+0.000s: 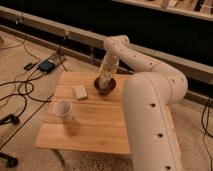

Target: Place the bottle in the ceramic bowl

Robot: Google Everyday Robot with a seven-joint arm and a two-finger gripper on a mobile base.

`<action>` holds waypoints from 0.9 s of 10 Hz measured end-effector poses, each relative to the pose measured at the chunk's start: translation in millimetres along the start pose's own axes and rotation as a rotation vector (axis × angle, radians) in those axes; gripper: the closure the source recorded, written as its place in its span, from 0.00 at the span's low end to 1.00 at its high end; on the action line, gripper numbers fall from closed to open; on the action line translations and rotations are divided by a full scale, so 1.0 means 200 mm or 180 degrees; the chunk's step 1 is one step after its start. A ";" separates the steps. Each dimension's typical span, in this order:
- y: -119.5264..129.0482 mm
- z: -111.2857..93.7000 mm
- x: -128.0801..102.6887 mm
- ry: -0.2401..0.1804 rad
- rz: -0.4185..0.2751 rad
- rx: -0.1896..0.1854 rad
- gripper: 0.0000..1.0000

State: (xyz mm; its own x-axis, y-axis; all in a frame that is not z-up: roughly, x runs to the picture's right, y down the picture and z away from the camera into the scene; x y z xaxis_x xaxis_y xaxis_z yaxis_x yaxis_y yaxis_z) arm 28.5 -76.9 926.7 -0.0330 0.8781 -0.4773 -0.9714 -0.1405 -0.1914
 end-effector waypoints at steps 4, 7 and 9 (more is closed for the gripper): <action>-0.20 0.07 0.17 0.0082 0.0144 -0.0059 1.00; -0.28 0.10 0.23 0.0097 0.0276 -0.0114 0.98; -0.29 0.11 0.27 0.0128 0.0297 -0.0143 0.78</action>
State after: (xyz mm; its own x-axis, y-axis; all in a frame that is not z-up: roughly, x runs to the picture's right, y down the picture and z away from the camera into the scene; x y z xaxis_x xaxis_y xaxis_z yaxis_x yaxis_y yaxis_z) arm 78.4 -11.8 930.9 -0.1124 0.8413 -0.5288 -0.9530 -0.2419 -0.1823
